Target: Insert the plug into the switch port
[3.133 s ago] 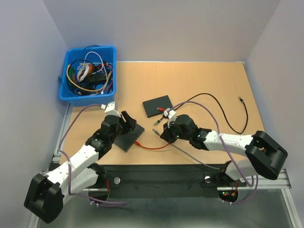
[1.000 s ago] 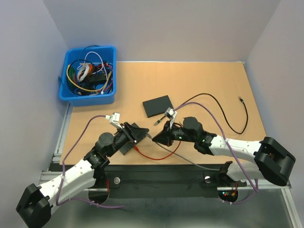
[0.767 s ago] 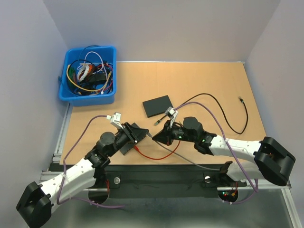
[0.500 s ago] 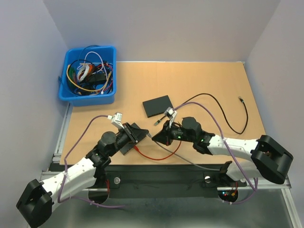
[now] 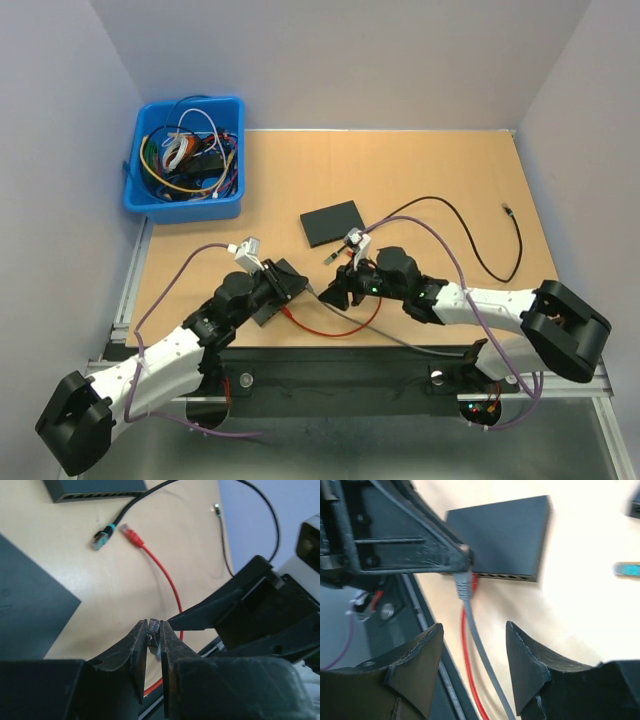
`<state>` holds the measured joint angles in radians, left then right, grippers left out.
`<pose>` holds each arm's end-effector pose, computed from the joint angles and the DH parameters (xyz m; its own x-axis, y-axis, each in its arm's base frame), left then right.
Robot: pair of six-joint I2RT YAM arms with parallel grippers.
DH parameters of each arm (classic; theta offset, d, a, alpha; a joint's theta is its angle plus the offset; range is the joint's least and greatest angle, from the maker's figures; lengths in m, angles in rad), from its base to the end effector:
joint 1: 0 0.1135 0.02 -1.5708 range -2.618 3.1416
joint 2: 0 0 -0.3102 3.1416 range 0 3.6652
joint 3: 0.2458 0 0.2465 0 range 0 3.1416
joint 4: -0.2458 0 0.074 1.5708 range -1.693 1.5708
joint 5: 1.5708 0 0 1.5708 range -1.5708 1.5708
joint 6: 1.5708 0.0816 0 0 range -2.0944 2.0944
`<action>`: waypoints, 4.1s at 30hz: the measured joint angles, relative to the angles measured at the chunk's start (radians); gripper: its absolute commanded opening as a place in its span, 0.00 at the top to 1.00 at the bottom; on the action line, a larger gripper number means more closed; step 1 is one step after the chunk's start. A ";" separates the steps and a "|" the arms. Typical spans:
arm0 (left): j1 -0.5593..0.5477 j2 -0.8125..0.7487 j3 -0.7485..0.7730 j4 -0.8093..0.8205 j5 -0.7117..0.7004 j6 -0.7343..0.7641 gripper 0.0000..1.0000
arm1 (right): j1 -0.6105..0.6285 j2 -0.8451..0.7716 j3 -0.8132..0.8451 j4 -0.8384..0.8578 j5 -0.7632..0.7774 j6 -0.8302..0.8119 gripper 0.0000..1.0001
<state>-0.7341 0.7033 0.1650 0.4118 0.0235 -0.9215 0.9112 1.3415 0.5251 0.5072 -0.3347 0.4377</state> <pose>0.1277 -0.1178 0.2234 -0.6039 -0.5276 -0.5974 0.3408 0.5066 -0.7919 0.1632 0.2542 0.2365 -0.5665 -0.0773 -0.8204 -0.7707 0.4022 0.4943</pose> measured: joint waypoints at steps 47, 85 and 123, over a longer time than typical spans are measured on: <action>-0.024 0.266 0.068 0.006 -0.002 -0.031 1.00 | 0.072 0.113 0.058 -0.018 0.137 -0.246 0.53; -0.061 0.286 0.068 0.007 -0.025 -0.035 0.40 | 0.072 0.207 0.058 0.029 0.185 -0.226 1.00; -0.082 0.003 0.187 -0.773 -0.349 -0.262 0.01 | 0.072 0.455 0.361 -0.225 0.533 -0.132 1.00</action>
<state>-0.8165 0.7067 0.3515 -0.3614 -0.3256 -1.1831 0.9836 1.7962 0.8860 0.2825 0.1982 0.3061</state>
